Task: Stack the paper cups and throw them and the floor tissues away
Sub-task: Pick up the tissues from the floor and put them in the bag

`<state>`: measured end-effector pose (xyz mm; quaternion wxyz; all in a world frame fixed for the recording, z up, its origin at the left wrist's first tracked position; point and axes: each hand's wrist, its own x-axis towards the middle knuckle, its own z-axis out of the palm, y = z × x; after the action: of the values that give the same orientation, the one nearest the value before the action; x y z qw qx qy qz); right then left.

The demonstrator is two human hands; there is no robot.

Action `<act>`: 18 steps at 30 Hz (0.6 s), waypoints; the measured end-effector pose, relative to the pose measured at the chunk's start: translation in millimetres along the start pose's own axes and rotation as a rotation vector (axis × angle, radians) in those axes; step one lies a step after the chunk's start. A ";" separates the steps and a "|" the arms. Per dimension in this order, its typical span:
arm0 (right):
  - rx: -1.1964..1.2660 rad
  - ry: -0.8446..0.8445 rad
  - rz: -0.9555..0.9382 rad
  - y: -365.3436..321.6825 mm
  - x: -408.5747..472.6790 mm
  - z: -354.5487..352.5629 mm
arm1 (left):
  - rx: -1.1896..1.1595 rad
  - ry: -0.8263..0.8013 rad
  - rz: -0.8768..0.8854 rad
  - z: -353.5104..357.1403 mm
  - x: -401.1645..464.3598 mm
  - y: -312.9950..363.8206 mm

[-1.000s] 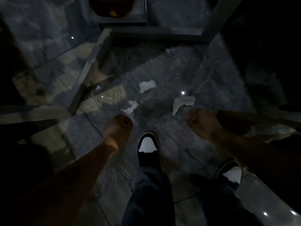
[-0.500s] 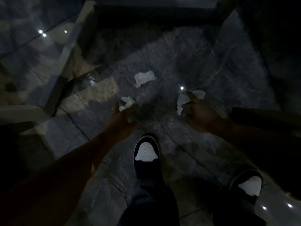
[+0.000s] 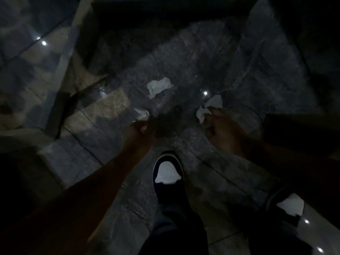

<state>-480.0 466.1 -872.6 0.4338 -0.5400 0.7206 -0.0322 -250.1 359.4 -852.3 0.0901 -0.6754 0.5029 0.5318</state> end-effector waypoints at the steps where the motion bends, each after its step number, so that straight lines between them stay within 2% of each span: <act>1: 0.016 0.025 -0.006 -5.1 -4.4 -2.0 | -0.106 0.004 -0.093 1.0 -3.3 2.4; 3: 0.047 0.076 -0.053 -16.9 -15.7 -5.0 | -0.324 0.029 -0.190 4.9 -9.6 7.7; 7: 0.059 0.119 -0.155 -34.7 -41.3 -10.6 | -0.595 -0.016 -0.208 13.3 -37.3 25.2; 9: 0.043 0.108 -0.184 -46.6 -54.7 -14.6 | -0.655 -0.071 -0.216 17.2 -50.3 33.7; 13: 0.036 0.200 -0.263 -66.2 -80.0 -18.9 | -0.784 -0.169 -0.346 22.8 -67.9 52.5; 18: -0.020 0.208 -0.413 -78.6 -93.2 -24.3 | -0.865 -0.325 -0.292 27.6 -84.4 68.4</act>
<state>-433.3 498.3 -762.0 0.3360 -0.6739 0.6360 -0.1688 -314.4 394.0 -767.3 -0.0478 -0.6227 0.1151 0.7724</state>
